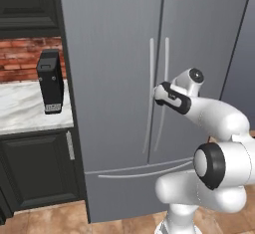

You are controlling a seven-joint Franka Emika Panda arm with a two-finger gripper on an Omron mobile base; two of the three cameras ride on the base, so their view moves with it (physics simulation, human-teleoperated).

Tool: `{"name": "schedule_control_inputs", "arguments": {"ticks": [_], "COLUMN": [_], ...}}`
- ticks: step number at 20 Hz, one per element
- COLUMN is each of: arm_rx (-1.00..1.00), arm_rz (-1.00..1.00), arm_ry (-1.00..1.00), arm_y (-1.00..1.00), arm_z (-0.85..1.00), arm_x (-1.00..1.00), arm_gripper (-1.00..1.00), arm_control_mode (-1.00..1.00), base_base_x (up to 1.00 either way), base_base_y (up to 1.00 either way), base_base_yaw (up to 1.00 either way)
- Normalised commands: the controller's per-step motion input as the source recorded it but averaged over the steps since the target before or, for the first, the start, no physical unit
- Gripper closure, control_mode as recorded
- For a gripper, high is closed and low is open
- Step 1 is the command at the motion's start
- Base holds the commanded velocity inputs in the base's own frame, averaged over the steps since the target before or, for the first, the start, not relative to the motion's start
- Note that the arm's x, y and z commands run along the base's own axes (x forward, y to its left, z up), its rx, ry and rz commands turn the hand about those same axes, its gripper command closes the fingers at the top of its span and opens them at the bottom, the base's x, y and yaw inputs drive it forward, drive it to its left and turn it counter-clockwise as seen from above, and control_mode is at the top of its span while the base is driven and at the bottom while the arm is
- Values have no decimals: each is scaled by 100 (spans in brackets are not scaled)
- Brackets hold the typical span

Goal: There is a bowl on the dining counter. Grab a lemon wedge from the fridge and place it in the bowl. Then get the liquor bottle and glass cup from the cabinet and place them next to the bowl.

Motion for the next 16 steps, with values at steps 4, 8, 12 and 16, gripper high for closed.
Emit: {"name": "schedule_control_inputs", "arguments": {"ticks": [4, 8, 12, 16], "arm_rx": [0, 0, -2, -1], "arm_rz": [0, 0, 0, -1], "arm_ry": [0, 1, 3, 0], "arm_y": [0, 0, -6, -31], "arm_z": [-7, 0, 4, 9], "arm_x": [25, 2, -20, -70], "arm_gripper": [100, 100, 100, 100], "arm_control_mode": [-100, -100, -100, -100], "base_base_x": [0, 0, 0, 0], "base_base_y": [0, 0, 0, 0], "base_base_yaw": [0, 0, 0, 0]}}
